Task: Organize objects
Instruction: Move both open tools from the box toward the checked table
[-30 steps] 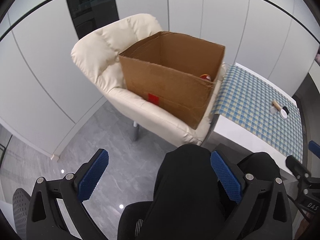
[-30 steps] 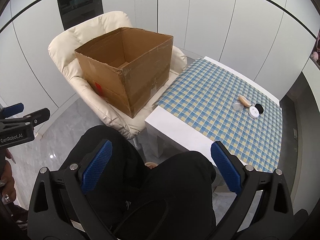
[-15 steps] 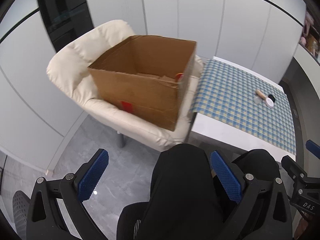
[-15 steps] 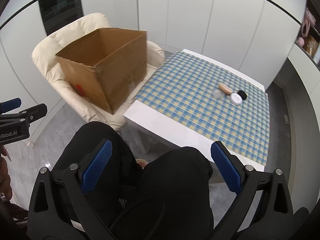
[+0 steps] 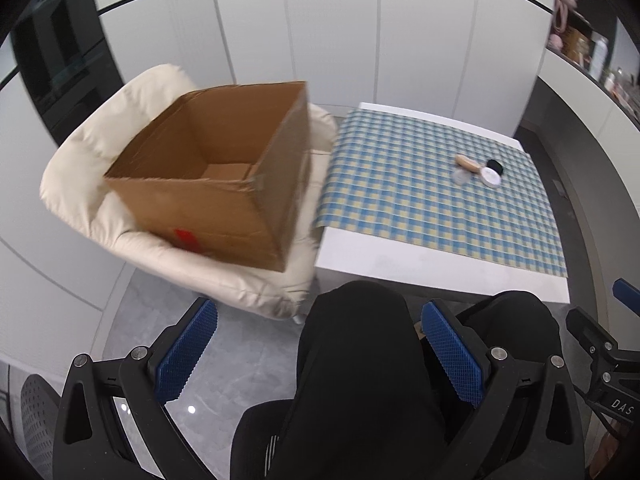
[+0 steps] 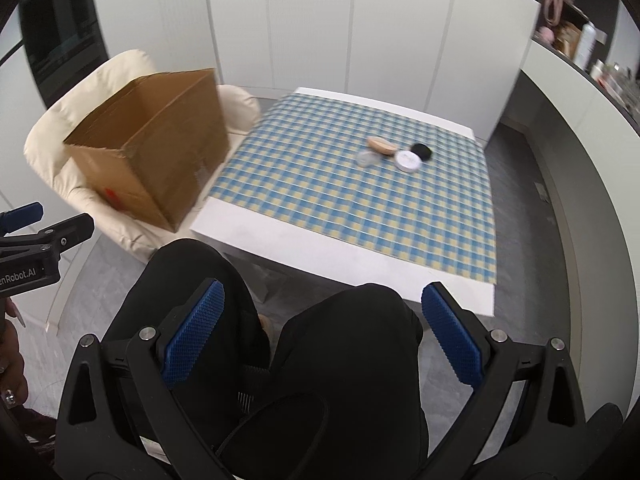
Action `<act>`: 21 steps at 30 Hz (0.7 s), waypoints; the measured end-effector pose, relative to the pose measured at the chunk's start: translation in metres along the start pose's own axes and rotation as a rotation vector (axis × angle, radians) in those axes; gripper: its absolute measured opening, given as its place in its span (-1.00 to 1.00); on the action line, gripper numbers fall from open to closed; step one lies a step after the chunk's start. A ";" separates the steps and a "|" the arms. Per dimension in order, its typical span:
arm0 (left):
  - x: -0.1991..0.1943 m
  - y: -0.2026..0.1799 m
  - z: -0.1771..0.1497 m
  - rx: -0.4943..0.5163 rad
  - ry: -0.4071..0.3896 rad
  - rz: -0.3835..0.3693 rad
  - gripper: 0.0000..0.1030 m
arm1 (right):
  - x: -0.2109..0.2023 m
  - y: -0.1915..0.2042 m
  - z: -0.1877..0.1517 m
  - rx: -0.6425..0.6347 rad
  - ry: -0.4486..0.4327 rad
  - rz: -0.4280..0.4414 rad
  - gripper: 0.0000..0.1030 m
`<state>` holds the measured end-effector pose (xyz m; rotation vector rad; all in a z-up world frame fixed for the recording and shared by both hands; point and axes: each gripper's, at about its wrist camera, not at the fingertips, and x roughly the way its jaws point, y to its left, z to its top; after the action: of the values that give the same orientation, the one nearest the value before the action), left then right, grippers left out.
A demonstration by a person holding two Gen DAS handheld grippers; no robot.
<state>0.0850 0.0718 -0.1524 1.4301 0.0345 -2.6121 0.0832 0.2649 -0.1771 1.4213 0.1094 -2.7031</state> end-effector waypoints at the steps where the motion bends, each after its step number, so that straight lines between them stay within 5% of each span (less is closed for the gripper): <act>1: 0.001 -0.005 0.001 0.010 0.001 -0.007 0.98 | -0.001 -0.006 -0.002 0.012 0.001 -0.009 0.95; 21: -0.001 -0.102 0.013 0.177 -0.005 -0.107 0.98 | -0.021 -0.098 -0.037 0.214 0.020 -0.123 0.95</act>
<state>0.0589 0.1711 -0.1509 1.5168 -0.1276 -2.7659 0.1141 0.3674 -0.1786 1.5458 -0.0982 -2.8747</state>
